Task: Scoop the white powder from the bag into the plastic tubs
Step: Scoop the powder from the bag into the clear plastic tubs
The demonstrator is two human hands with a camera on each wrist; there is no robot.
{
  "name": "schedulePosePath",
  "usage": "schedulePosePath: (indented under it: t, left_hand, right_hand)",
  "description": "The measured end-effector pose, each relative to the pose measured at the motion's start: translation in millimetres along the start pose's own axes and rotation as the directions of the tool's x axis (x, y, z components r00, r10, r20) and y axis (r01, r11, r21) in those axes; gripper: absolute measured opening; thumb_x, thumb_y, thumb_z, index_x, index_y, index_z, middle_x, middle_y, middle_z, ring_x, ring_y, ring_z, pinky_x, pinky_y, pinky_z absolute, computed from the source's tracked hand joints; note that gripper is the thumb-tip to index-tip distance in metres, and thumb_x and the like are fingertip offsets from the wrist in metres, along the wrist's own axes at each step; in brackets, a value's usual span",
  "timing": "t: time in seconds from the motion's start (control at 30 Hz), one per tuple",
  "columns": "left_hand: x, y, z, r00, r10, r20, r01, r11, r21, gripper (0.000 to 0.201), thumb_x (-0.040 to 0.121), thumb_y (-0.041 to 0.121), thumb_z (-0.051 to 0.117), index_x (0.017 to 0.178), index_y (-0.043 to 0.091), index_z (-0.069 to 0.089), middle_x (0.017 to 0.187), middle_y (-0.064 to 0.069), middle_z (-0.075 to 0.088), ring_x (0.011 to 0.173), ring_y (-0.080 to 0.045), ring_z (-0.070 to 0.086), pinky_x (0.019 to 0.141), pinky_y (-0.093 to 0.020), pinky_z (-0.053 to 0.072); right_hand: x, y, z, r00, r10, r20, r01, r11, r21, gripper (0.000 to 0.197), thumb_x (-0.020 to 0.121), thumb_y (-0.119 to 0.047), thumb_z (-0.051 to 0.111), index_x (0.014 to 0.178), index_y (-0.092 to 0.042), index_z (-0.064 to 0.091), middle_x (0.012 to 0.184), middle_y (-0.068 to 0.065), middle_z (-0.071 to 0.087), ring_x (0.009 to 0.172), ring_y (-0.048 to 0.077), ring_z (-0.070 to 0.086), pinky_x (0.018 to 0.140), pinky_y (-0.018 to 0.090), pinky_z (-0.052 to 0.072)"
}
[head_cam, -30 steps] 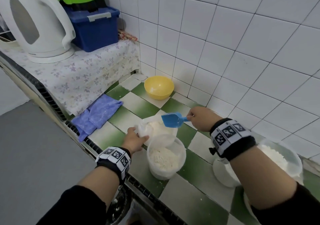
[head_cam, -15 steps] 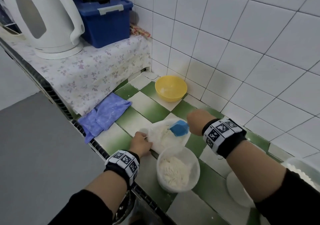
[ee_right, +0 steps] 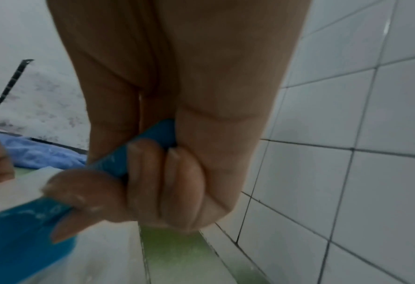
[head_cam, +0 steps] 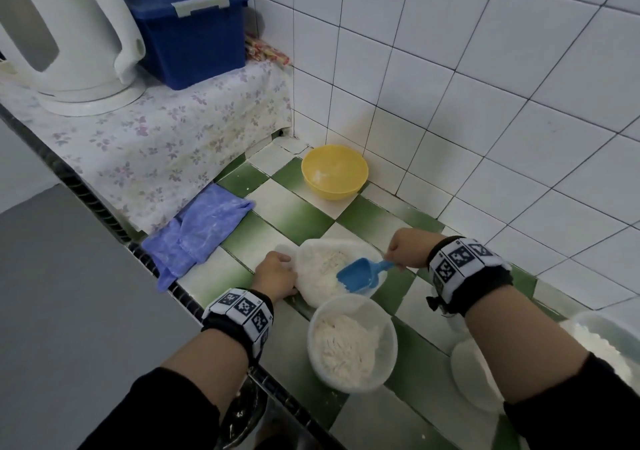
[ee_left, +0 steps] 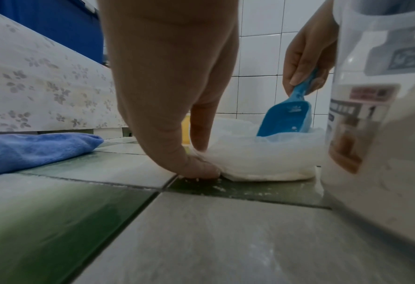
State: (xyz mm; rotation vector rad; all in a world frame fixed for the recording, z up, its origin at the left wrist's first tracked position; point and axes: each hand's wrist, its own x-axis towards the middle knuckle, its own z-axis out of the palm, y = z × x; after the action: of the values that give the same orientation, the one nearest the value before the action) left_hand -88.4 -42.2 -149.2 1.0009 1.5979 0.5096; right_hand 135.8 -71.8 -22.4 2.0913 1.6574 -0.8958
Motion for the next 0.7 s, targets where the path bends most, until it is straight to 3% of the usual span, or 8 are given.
schedulePosePath:
  t: [0.17,0.3,0.37,0.47,0.53,0.63,0.7]
  left_hand:
    - [5,2,2,0.999,-0.004,0.053,0.006,0.999,-0.045,0.024,0.089,-0.001,0.056,0.108,0.012,0.052,0.107,-0.016,0.058,0.084,-0.029,0.059,0.079,-0.046,0.057]
    - [6,5,5,0.988,0.019,0.152,-0.020,1.000,0.000,0.022,0.092,0.006,0.056,0.114,0.007,0.057,0.108,-0.012,0.066,0.099,-0.031,0.065,0.090,-0.046,0.056]
    - [4,8,6,0.970,0.001,0.244,-0.009,0.999,0.033,0.030,0.092,0.009,0.059,0.122,0.009,0.056,0.112,-0.011,0.067,0.106,-0.028,0.065,0.092,-0.043,0.056]
    - [1,12,6,0.941,-0.032,0.336,-0.003,0.994,0.105,0.034,0.093,0.013,0.059,0.127,0.013,0.053,0.118,-0.007,0.065,0.106,-0.020,0.063,0.084,-0.031,0.057]
    - [-2,14,5,0.943,-0.027,0.332,-0.015,0.992,0.123,0.034,0.094,0.014,0.057,0.127,0.018,0.051,0.119,-0.006,0.063,0.104,-0.017,0.062,0.080,-0.028,0.056]
    - [-6,15,0,0.955,0.047,0.292,-0.077,0.993,0.092,0.044,0.093,0.009,0.053,0.129,0.031,0.043,0.113,-0.009,0.066,0.103,-0.022,0.062,0.094,-0.045,0.054]
    - [-12,14,-3,0.946,0.118,0.303,-0.142,0.988,0.058,0.051,0.093,0.000,0.050,0.121,0.041,0.039,0.100,-0.012,0.067,0.092,-0.023,0.060,0.094,-0.048,0.051]
  right_hand:
    - [9,6,19,0.999,0.033,0.030,-0.039,0.972,0.231,0.032,0.096,-0.024,0.049,0.107,0.001,0.065,0.064,-0.004,0.052,0.055,0.007,0.046,0.054,0.018,0.038]
    - [15,9,34,0.995,0.081,0.059,-0.099,0.902,0.419,0.026,0.096,-0.024,0.050,0.098,-0.001,0.063,0.065,0.001,0.054,0.052,0.010,0.044,0.050,0.019,0.036]
    - [19,9,41,0.989,0.110,0.101,-0.146,0.851,0.505,0.031,0.096,-0.025,0.049,0.102,0.003,0.063,0.071,0.003,0.058,0.053,0.012,0.043,0.052,0.022,0.036]
    - [22,8,48,0.983,0.125,0.135,-0.179,0.815,0.551,0.031,0.097,-0.025,0.049,0.105,0.002,0.063,0.074,0.004,0.058,0.054,0.012,0.042,0.054,0.023,0.036]
    - [23,10,51,0.984,0.113,0.137,-0.172,0.791,0.588,0.032,0.097,-0.023,0.049,0.105,0.004,0.062,0.072,0.005,0.057,0.054,0.012,0.042,0.053,0.023,0.036]
    - [22,14,54,0.989,0.091,0.117,-0.144,0.779,0.610,0.029,0.097,-0.023,0.049,0.102,0.002,0.062,0.069,0.004,0.054,0.053,0.012,0.042,0.052,0.024,0.037]
    - [20,15,54,0.989,0.081,0.121,-0.137,0.799,0.585,0.033,0.098,-0.024,0.048,0.104,0.005,0.063,0.076,0.008,0.055,0.054,0.013,0.042,0.054,0.024,0.037]
